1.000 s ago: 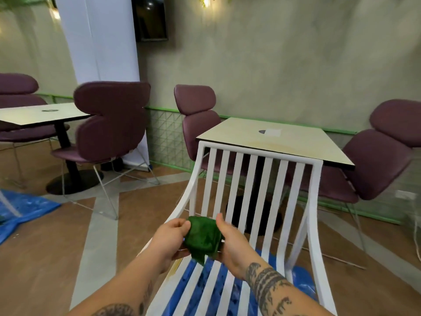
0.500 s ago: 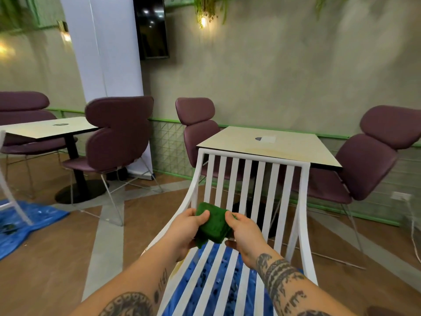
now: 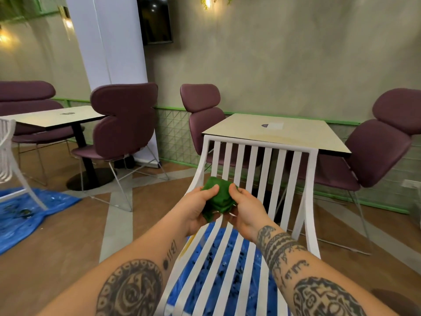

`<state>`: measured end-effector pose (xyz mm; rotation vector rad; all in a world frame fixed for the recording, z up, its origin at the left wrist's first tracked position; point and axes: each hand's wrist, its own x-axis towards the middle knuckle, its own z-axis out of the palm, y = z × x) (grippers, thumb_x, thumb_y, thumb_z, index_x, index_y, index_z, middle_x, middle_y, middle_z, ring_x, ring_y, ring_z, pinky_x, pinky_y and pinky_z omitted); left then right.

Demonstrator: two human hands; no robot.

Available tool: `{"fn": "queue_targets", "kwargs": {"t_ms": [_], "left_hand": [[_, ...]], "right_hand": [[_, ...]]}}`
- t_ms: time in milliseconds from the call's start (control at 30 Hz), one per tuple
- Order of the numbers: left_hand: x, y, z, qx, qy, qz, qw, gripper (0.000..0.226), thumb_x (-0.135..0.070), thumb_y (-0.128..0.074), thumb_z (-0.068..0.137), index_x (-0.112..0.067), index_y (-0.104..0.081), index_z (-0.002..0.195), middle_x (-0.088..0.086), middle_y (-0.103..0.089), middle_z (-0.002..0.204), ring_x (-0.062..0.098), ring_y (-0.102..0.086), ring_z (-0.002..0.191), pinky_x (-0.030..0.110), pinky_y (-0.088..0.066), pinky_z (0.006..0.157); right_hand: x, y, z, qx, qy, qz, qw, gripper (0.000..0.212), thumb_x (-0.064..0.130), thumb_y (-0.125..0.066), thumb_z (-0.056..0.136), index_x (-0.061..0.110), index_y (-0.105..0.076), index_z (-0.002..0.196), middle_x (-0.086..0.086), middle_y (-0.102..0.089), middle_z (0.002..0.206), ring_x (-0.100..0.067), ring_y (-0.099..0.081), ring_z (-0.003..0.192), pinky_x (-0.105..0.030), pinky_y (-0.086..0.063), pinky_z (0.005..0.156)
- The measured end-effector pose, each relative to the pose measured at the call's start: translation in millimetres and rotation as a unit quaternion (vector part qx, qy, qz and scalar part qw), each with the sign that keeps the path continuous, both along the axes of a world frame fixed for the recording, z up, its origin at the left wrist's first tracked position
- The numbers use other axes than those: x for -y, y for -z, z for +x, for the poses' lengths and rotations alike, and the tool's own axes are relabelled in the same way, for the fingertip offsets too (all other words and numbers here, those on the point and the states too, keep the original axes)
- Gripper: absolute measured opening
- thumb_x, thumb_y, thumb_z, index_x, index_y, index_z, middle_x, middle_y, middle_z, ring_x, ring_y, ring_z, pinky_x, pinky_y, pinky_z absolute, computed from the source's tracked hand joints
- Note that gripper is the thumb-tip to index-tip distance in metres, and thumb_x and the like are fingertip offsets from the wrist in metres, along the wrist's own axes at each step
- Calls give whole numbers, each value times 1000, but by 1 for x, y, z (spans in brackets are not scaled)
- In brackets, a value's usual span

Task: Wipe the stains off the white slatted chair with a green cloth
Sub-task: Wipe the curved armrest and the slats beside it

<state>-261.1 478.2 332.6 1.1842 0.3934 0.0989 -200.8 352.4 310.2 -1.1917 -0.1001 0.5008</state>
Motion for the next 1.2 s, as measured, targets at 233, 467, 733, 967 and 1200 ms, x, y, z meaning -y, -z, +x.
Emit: {"fn": "queue_targets", "kwargs": {"t_ms": [233, 467, 733, 967, 1200], "left_hand": [[-24, 14, 25, 56, -86, 84, 991, 23, -22, -73, 91, -21, -63, 112, 10, -74, 108, 30, -72, 97, 48, -62, 78], [-80, 27, 39, 57, -121, 72, 988, 20, -17, -76, 88, -22, -67, 104, 11, -77, 100, 31, -76, 90, 52, -62, 75], [-198, 90, 79, 26, -188, 83, 978, 20, -12, -67, 95, -22, -58, 110, 15, -72, 101, 36, -73, 88, 60, -55, 83], [-259, 227, 130, -142, -97, 161, 972, 28, -21, -72, 93, -14, -62, 118, 17, -71, 103, 35, -70, 89, 45, -59, 76], [-312, 360, 209, -205, 51, 254, 944, 33, -45, -64, 93, -24, -70, 118, 6, -75, 112, 30, -72, 105, 56, -55, 95]], "right_hand": [[-11, -4, 14, 76, -50, -88, 992, 21, 35, -62, 100, 24, -68, 116, -2, -76, 109, -20, -69, 94, -34, -50, 74], [-40, 26, 47, 129, -54, -188, 972, 27, 49, -57, 99, 33, -66, 118, 5, -70, 114, -19, -66, 95, -33, -55, 73], [-102, 143, 92, 54, -43, -252, 965, 16, 40, -54, 103, 29, -66, 100, 2, -67, 112, -16, -63, 91, -32, -50, 72], [-157, 235, 156, 31, -28, -308, 950, 14, 41, -58, 100, 31, -66, 93, -3, -68, 101, -17, -64, 87, -29, -52, 68], [-188, 322, 233, 226, 14, -490, 842, 37, 35, -60, 100, 24, -58, 135, 3, -45, 135, -21, -43, 128, -31, -39, 106]]}}
